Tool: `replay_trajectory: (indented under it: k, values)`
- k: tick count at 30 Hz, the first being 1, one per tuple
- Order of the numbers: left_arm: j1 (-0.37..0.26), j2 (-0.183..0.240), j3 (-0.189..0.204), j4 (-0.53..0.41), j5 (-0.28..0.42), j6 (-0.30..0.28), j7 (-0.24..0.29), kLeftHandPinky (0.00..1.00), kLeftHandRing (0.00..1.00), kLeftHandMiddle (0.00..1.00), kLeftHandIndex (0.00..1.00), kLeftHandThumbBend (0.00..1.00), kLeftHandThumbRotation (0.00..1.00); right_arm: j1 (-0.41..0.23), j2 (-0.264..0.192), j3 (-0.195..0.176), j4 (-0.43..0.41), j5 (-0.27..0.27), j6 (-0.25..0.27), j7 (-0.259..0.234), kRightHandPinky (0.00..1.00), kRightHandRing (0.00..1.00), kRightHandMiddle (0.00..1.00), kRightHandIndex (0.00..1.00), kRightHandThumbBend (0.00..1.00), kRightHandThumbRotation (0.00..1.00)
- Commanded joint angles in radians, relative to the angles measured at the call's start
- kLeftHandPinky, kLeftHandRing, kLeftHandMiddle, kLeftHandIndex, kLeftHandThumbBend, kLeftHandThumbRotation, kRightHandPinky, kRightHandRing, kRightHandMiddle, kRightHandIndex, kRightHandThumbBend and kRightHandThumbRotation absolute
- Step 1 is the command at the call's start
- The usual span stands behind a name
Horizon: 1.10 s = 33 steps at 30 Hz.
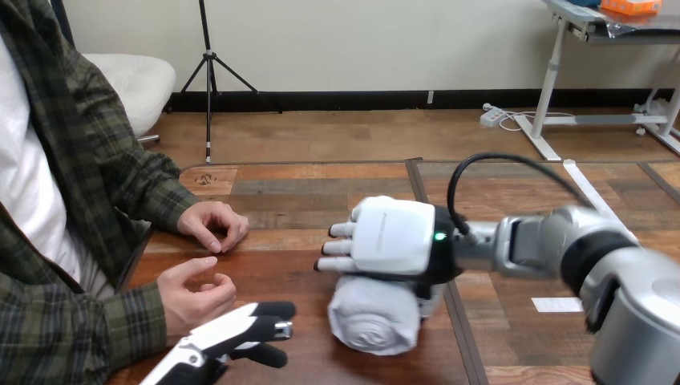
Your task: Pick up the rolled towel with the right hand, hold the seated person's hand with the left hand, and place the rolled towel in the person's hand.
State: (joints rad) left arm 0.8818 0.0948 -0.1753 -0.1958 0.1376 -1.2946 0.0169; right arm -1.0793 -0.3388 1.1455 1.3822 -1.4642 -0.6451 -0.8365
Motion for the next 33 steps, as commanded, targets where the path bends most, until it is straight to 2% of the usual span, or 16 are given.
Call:
replay_trajectory:
  k: [1, 6, 9, 13, 14, 19, 24, 27, 33]
  values:
    - [0.104, -0.111, -0.054, -0.056, 0.071, -0.134, -0.003, 0.55, 0.72, 0.73, 0.67, 1.00, 0.52, 0.064, 0.007, -0.087, 0.025, 0.114, 0.028, 0.080, 0.41, 0.49, 0.59, 0.65, 0.94, 0.24]
    - [0.103, -0.109, -0.052, -0.066, 0.081, -0.131, 0.015, 0.44, 0.69, 0.71, 0.64, 1.00, 0.52, 0.082, 0.005, -0.128, 0.020, 0.192, 0.037, 0.111, 0.24, 0.30, 0.38, 0.46, 0.82, 0.08]
    - [0.103, -0.097, -0.066, -0.060, 0.078, -0.135, 0.028, 0.41, 0.69, 0.70, 0.64, 1.00, 0.51, 0.090, 0.001, -0.154, 0.019, 0.239, 0.041, 0.150, 0.19, 0.24, 0.33, 0.42, 0.78, 0.04]
    - [0.090, -0.058, -0.099, -0.060, 0.058, -0.129, 0.041, 0.39, 0.69, 0.69, 0.64, 1.00, 0.50, 0.099, -0.007, -0.183, 0.018, 0.291, 0.055, 0.200, 0.15, 0.20, 0.29, 0.39, 0.75, 0.02]
    - [0.087, -0.053, -0.103, -0.061, 0.056, -0.126, 0.043, 0.38, 0.70, 0.69, 0.65, 1.00, 0.49, 0.102, -0.009, -0.190, 0.017, 0.302, 0.059, 0.212, 0.13, 0.18, 0.27, 0.35, 0.75, 0.01]
    - [0.077, -0.036, -0.118, -0.066, 0.047, -0.110, 0.055, 0.37, 0.70, 0.68, 0.65, 1.00, 0.49, 0.113, -0.021, -0.236, 0.017, 0.367, 0.073, 0.295, 0.10, 0.15, 0.24, 0.29, 0.73, 0.00]
    - [0.079, -0.033, -0.130, -0.073, 0.043, -0.092, 0.068, 0.37, 0.69, 0.67, 0.63, 1.00, 0.49, 0.122, -0.037, -0.253, 0.011, 0.398, 0.084, 0.324, 0.09, 0.14, 0.23, 0.26, 0.73, 0.00]
    - [0.081, -0.036, -0.131, -0.078, 0.047, -0.087, 0.073, 0.37, 0.69, 0.66, 0.63, 1.00, 0.49, 0.129, -0.046, -0.275, 0.011, 0.427, 0.093, 0.363, 0.09, 0.15, 0.23, 0.25, 0.73, 0.00]
    - [0.073, -0.040, -0.121, -0.071, 0.057, -0.092, 0.078, 0.40, 0.69, 0.67, 0.63, 1.00, 0.49, 0.150, -0.059, -0.346, 0.008, 0.515, 0.103, 0.454, 0.10, 0.15, 0.23, 0.24, 0.72, 0.00]
